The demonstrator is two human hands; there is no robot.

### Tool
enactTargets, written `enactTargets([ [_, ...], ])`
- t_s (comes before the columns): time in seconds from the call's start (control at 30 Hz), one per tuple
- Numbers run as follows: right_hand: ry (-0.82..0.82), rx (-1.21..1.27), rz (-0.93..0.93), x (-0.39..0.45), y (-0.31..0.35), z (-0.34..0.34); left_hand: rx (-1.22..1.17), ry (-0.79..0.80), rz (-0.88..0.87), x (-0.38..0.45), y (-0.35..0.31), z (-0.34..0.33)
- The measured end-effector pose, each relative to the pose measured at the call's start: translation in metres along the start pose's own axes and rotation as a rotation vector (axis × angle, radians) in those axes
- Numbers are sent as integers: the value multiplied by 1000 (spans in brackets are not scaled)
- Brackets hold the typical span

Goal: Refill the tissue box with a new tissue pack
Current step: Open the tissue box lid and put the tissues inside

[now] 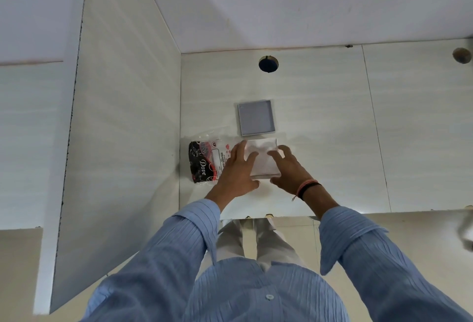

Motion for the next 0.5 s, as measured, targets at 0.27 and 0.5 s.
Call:
enactTargets([
  [0.27, 6, 118, -56, 3, 2, 3, -60, 30, 96, 21, 9, 2],
  [0.5, 36, 184, -124, 5, -4, 5, -93, 10, 88, 27, 14, 8],
])
Point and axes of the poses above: each hand's wrist, its own x-axis towards the middle knuckle, its own z-axis out of the back of the hand, y = z × x, the point moved 9 cm from there along x, towards the middle knuckle, and after that the axes turned 11 degrees about -x, right-handed, at the moved point
